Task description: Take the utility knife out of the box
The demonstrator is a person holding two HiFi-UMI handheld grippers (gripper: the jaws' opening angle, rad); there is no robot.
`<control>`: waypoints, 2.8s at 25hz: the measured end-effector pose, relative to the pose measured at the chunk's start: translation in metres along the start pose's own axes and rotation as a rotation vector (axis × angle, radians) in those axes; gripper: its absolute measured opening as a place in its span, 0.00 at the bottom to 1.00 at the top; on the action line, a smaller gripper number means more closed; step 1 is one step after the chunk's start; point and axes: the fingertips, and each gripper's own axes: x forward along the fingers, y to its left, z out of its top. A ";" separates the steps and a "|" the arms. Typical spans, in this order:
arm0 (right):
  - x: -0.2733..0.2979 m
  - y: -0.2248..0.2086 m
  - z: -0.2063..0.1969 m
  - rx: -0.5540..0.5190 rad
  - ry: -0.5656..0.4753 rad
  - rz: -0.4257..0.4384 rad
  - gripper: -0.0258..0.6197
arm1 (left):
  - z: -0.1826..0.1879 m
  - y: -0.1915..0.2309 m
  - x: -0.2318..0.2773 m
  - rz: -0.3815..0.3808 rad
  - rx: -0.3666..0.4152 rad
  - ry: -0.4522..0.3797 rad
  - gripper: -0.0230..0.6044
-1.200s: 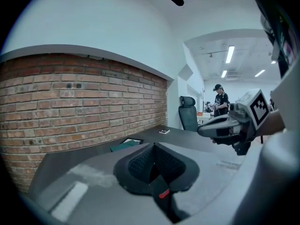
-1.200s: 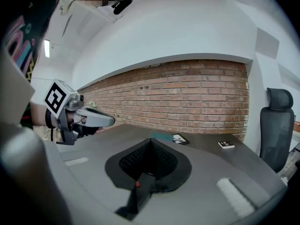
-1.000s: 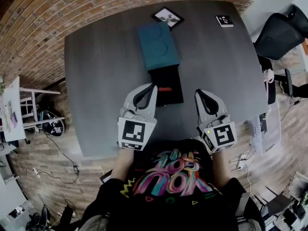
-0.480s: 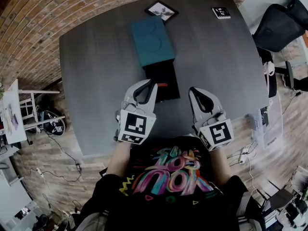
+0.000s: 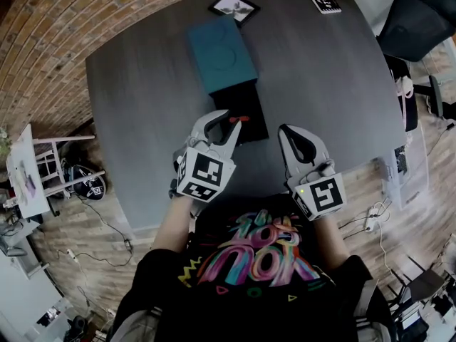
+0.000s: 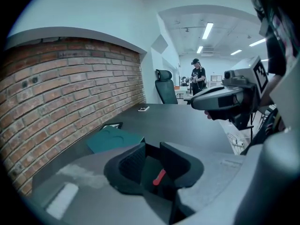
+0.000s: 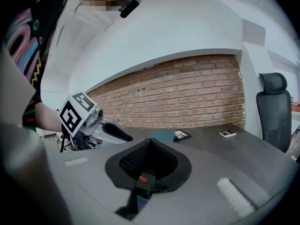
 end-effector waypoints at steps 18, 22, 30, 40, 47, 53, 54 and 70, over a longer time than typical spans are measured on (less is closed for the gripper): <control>-0.012 -0.011 -0.018 0.032 0.033 -0.027 0.04 | -0.073 -0.025 0.070 -0.248 0.325 0.301 0.31; -0.015 -0.020 -0.021 0.030 0.043 -0.046 0.04 | -0.086 -0.023 0.084 -0.266 0.394 0.360 0.31; -0.022 -0.032 -0.025 0.032 0.061 -0.076 0.04 | -0.112 -0.022 0.101 -0.362 0.626 0.516 0.31; -0.028 -0.049 -0.033 0.061 0.079 -0.132 0.04 | -0.124 -0.032 0.104 -0.555 0.651 0.639 0.27; -0.030 -0.051 -0.035 0.066 0.086 -0.147 0.04 | -0.123 -0.036 0.104 -0.577 0.638 0.660 0.25; -0.033 -0.054 -0.037 0.063 0.098 -0.158 0.04 | -0.124 -0.038 0.103 -0.568 0.673 0.646 0.21; -0.033 -0.054 -0.037 0.064 0.099 -0.160 0.04 | -0.124 -0.039 0.102 -0.568 0.682 0.646 0.18; -0.034 -0.065 -0.019 0.057 0.048 -0.167 0.04 | -0.123 -0.036 0.100 -0.509 0.674 0.635 0.12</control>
